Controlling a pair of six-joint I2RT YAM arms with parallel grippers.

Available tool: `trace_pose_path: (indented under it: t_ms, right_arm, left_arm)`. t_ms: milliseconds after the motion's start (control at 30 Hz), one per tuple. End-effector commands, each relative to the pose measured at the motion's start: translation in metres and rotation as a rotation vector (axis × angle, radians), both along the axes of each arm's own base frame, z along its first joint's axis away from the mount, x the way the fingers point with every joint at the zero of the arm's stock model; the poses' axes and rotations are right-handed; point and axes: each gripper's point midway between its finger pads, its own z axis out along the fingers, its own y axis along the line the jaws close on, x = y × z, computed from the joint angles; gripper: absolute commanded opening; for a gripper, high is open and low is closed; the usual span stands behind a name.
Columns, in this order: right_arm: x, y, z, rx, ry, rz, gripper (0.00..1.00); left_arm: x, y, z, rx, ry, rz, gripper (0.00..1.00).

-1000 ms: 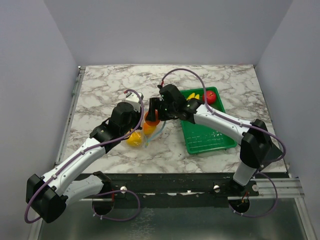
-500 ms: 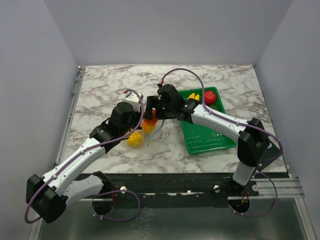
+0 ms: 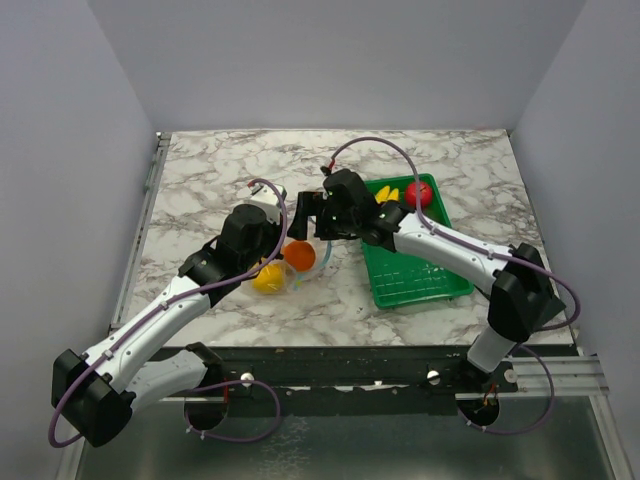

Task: Place the food in the zip-top bag and seal the zipper
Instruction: Place the fake fruit in the zipper food storage bag, then adjust the zipper food storage bag at the center of the board.

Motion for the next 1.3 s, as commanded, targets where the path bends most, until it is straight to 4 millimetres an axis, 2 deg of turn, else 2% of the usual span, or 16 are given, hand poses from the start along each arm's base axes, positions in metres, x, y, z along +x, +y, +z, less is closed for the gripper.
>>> trace_pose_path:
  t_ms: [0, 233, 333, 533, 700, 833, 1267]
  right_arm:
    - [-0.015, -0.01, 0.019, 0.022, -0.016, 0.011, 0.92]
    - [-0.032, -0.035, 0.026, 0.014, -0.026, 0.0, 0.9]
    - [-0.034, -0.051, 0.032, 0.004, -0.05, -0.044, 0.86]
    - [-0.044, -0.071, 0.005, -0.026, 0.011, -0.123, 0.74]
    - [-0.048, -0.07, -0.018, -0.02, 0.071, -0.154, 0.68]
    - [-0.043, -0.067, -0.031, -0.029, 0.081, -0.166, 0.65]
    - [-0.015, -0.055, -0.052, -0.099, 0.055, -0.213, 0.59]
  left_arm:
    - [0.001, 0.001, 0.006, -0.016, -0.023, 0.002, 0.0]
    - [0.001, 0.001, 0.005, -0.013, -0.02, 0.002, 0.0]
    - [0.001, 0.001, 0.004, -0.012, -0.019, 0.004, 0.0]
    - [0.001, 0.002, 0.005, -0.016, -0.019, 0.005, 0.0]
    - [0.001, 0.002, 0.004, -0.016, -0.018, 0.005, 0.0]
    - [0.0, 0.002, 0.004, -0.017, -0.018, 0.006, 0.0]
    - [0.0, 0.004, 0.004, -0.016, -0.022, 0.012, 0.0]
